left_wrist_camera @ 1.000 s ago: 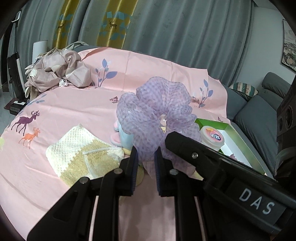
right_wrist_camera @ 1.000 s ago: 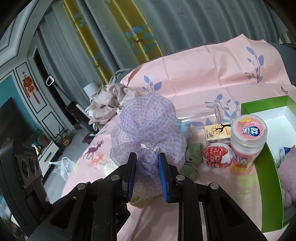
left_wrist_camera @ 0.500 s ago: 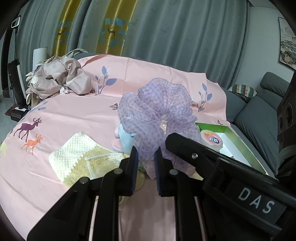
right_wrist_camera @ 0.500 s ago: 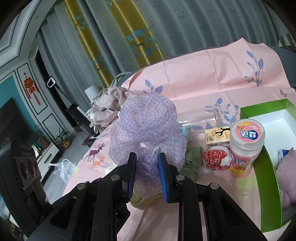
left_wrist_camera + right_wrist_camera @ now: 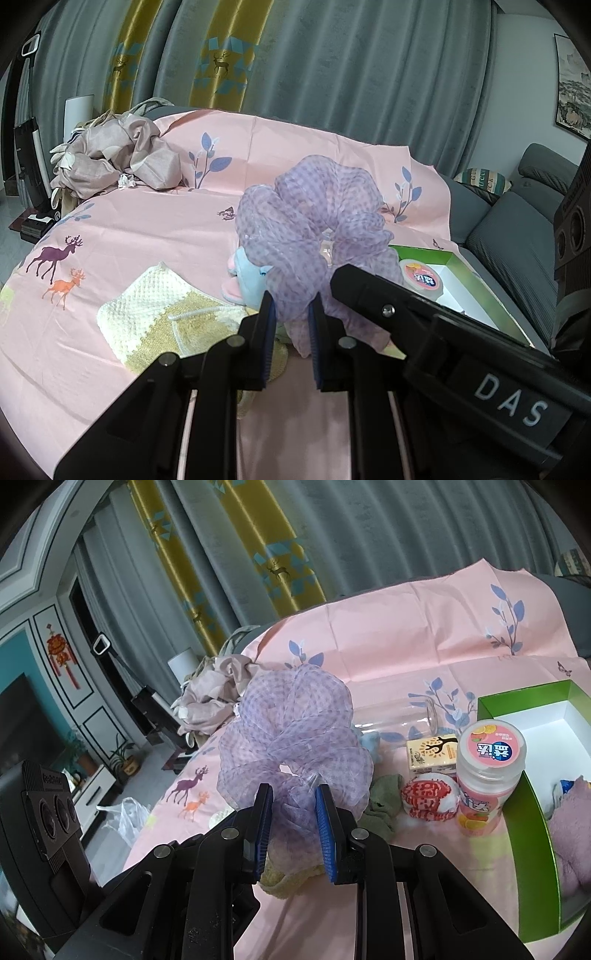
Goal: Organize soft objects
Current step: 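Lift the bath puff with the right gripper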
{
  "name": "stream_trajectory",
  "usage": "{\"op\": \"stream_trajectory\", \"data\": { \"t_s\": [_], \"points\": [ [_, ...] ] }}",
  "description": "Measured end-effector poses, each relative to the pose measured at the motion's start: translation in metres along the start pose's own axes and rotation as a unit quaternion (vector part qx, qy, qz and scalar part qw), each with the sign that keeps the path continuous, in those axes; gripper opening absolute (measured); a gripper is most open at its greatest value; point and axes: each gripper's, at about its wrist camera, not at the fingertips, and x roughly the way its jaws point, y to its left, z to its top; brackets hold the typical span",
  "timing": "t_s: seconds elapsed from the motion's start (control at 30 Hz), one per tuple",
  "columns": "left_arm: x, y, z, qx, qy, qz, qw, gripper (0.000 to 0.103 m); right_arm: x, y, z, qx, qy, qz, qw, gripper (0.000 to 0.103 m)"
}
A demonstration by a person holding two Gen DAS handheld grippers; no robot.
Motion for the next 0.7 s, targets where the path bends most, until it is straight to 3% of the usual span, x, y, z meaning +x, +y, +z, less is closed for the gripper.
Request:
{"op": "stream_trajectory", "data": {
  "t_s": [0.7],
  "points": [
    [-0.0017, -0.005, 0.0034, 0.004, -0.004, -0.004, 1.0, 0.013, -0.0029, 0.0, 0.0012, 0.001, -0.004, -0.001, 1.0, 0.026]
  ]
}}
